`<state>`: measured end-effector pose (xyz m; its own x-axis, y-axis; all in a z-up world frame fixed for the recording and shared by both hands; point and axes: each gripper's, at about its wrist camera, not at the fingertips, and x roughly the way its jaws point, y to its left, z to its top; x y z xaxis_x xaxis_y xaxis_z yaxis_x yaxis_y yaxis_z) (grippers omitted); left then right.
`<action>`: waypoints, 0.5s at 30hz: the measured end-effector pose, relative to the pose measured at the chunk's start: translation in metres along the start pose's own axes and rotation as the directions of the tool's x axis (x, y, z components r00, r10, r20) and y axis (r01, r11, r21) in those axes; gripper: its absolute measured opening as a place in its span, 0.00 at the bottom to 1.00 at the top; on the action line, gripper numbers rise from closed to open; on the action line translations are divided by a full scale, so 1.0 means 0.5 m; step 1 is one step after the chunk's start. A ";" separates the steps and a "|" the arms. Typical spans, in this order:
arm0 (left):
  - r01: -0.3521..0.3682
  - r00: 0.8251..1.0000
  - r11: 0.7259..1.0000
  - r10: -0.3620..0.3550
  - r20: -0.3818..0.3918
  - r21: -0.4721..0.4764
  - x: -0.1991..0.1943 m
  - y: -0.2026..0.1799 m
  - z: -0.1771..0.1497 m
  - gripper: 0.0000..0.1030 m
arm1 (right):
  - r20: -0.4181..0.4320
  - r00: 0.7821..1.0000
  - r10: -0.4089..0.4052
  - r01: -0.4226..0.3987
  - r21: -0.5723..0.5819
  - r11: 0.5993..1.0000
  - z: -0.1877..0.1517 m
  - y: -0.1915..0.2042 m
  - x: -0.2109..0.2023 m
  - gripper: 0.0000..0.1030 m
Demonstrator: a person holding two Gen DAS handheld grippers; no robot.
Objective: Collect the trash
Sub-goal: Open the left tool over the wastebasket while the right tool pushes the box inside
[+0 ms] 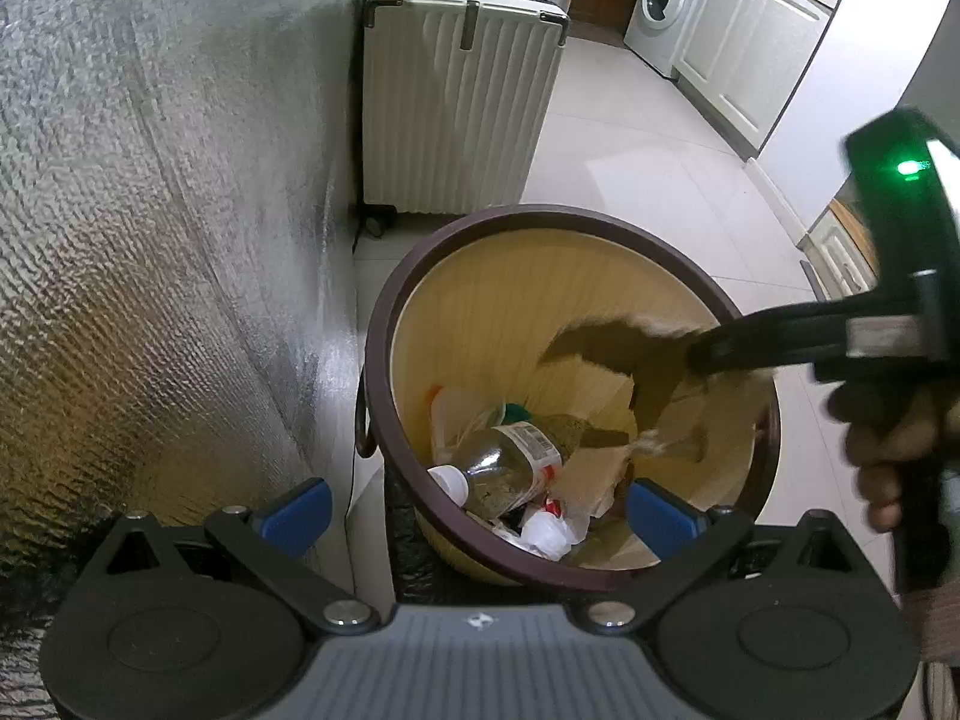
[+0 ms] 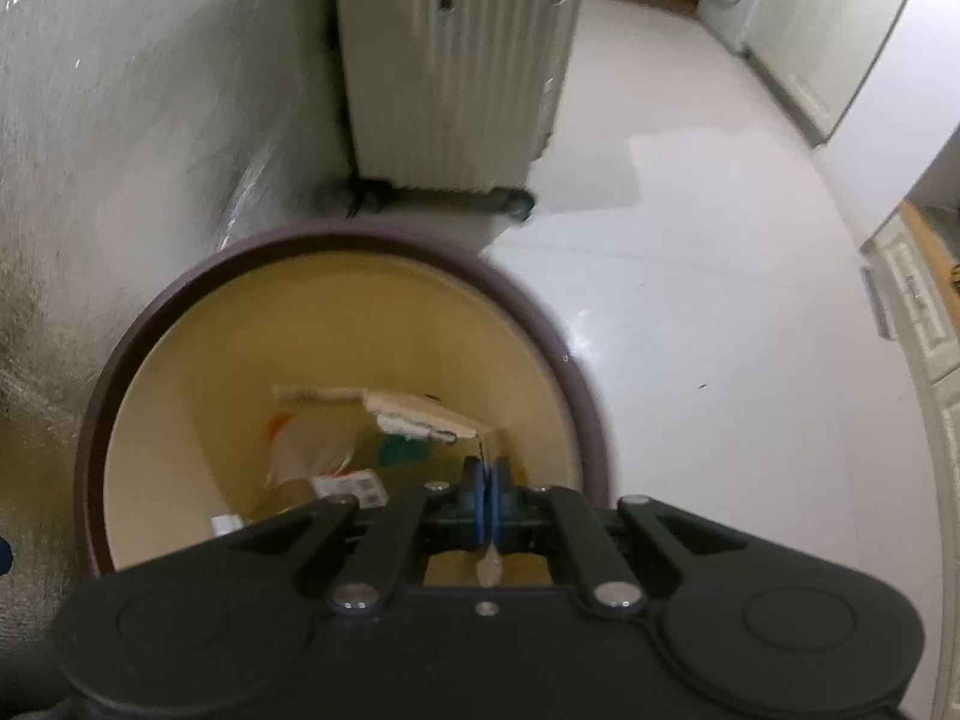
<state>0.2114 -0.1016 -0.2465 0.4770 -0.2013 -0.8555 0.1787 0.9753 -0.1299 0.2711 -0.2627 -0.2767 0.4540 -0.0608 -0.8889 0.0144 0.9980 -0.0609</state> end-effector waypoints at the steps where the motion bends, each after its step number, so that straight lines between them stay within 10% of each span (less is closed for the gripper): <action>1: -0.001 1.000 1.000 0.001 0.000 -0.001 0.000 0.000 0.000 1.00 | -0.011 1.000 0.018 -0.018 -0.003 1.000 0.000 0.007 0.011 0.05; 15: 0.005 1.000 1.000 -0.006 -0.008 -0.014 -0.019 -0.004 0.000 1.00 | -0.049 0.991 0.125 -0.125 -0.002 0.992 0.003 0.044 0.039 0.20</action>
<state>0.2065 -0.1016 -0.2382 0.4695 -0.2061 -0.8585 0.1691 0.9754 -0.1416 0.2815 -0.2420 -0.2950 0.4082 0.0635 -0.9107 -0.0440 0.9978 0.0498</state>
